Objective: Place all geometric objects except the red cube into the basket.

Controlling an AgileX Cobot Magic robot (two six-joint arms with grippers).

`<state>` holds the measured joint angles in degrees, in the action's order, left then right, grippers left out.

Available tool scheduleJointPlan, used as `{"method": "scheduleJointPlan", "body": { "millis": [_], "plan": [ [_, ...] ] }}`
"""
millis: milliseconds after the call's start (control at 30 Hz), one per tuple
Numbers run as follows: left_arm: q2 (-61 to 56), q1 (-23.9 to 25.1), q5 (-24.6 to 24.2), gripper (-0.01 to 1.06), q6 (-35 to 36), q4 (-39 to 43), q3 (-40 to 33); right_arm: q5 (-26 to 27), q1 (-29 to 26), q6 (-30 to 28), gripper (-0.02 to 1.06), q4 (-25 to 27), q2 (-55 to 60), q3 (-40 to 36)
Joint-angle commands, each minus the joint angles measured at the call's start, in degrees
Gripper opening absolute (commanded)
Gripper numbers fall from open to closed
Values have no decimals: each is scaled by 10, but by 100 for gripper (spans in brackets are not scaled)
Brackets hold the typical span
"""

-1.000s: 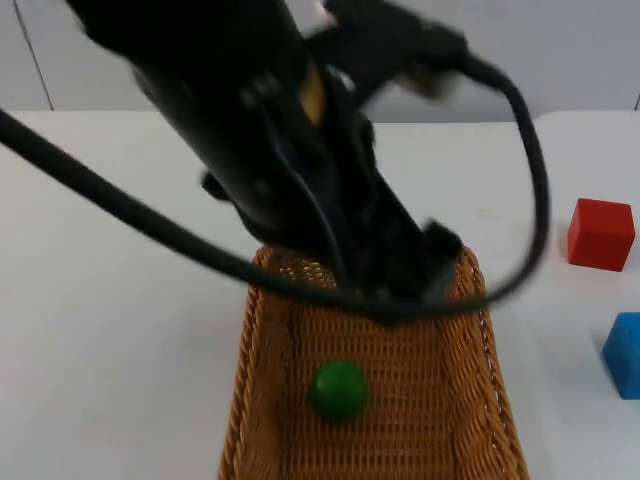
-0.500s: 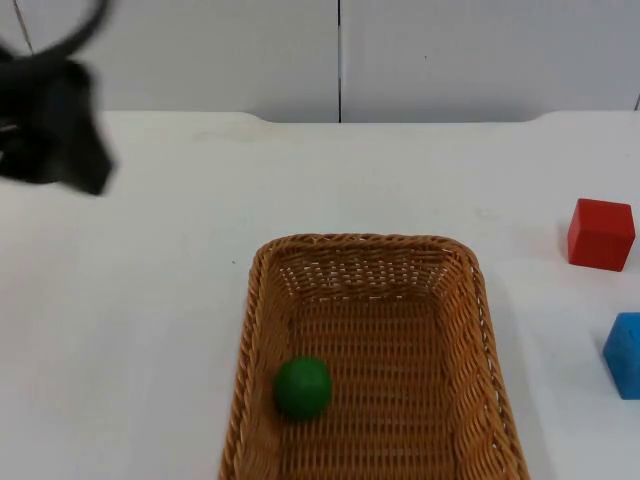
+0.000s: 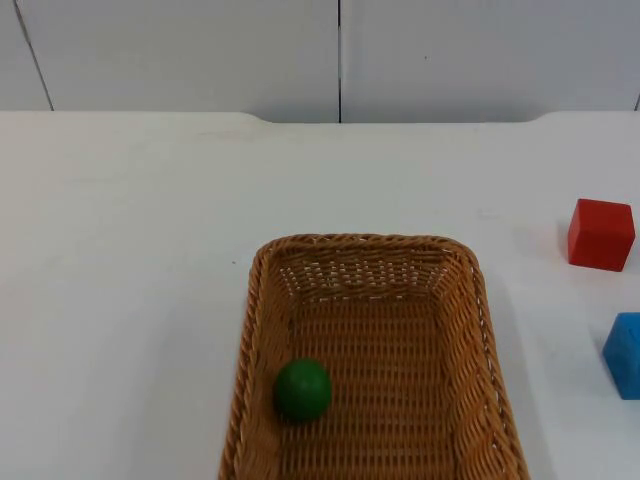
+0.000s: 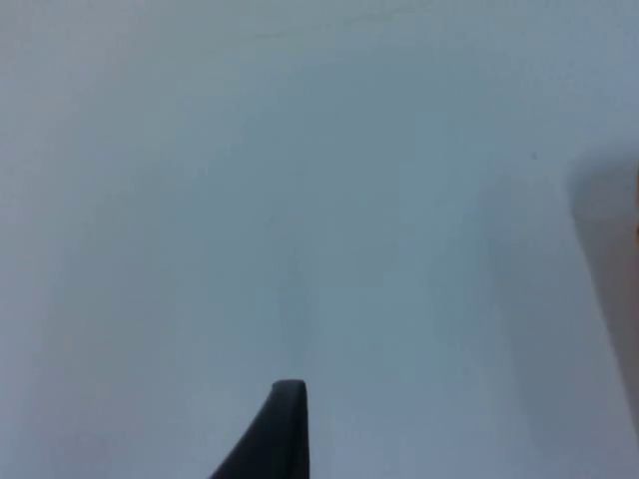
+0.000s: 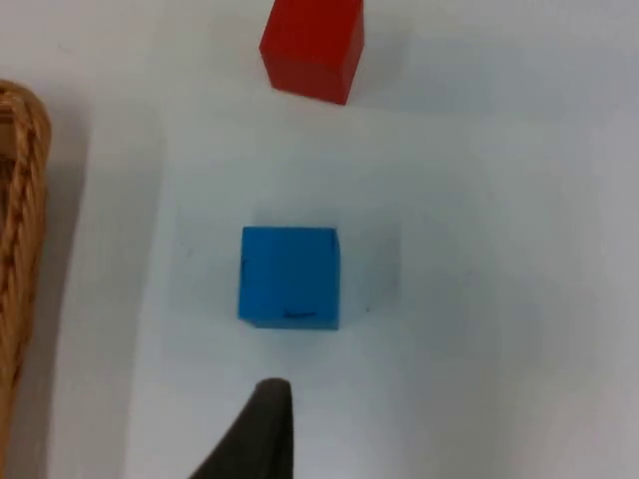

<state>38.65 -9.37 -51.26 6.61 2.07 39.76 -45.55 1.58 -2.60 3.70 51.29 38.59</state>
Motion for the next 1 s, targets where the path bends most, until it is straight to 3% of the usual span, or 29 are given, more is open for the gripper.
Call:
{"method": "scheduleJointPlan", "body": {
  "millis": [0, 67, 200, 300, 333, 400, 500, 533, 600, 700, 800, 967],
  "plan": [
    [-2, 3, -14, 105, -18, -21, -3, -15, -2, -33, 105, 36, -2, -3],
    [3, 3, -26, 105, -29, -32, -3, -27, 10, -60, 105, 65, -2, -3],
    [3, 3, -40, 105, -41, -44, -3, -31, 63, -39, 105, 29, 5, -3],
    [3, 3, -58, 105, -51, -56, -3, -36, 133, 103, 105, -62, 41, -3],
    [3, 3, -58, 105, -51, -56, -3, -36, 133, 103, 105, -62, 41, -3],
    [3, 3, -65, 105, -51, -56, -3, -35, 177, 196, 105, -119, 79, -3],
    [3, 3, -67, 105, -51, -56, -3, 5, 238, 282, 102, -176, 153, -3],
    [3, 3, -66, 105, -51, -53, -3, 35, 263, 336, 100, -221, 203, -3],
    [3, 3, -66, 105, -51, -51, -3, 48, 271, 366, 100, -238, 220, -3],
    [2, 3, -66, 105, -51, -48, -3, 88, 284, 462, 100, -297, 310, -3],
    [2, 3, -65, 105, -51, -46, -3, 106, 282, 488, 100, -318, 358, -3],
    [2, 3, -64, 105, -51, -53, -3, 192, 282, 577, 100, -377, 438, -3]
  ]
}}
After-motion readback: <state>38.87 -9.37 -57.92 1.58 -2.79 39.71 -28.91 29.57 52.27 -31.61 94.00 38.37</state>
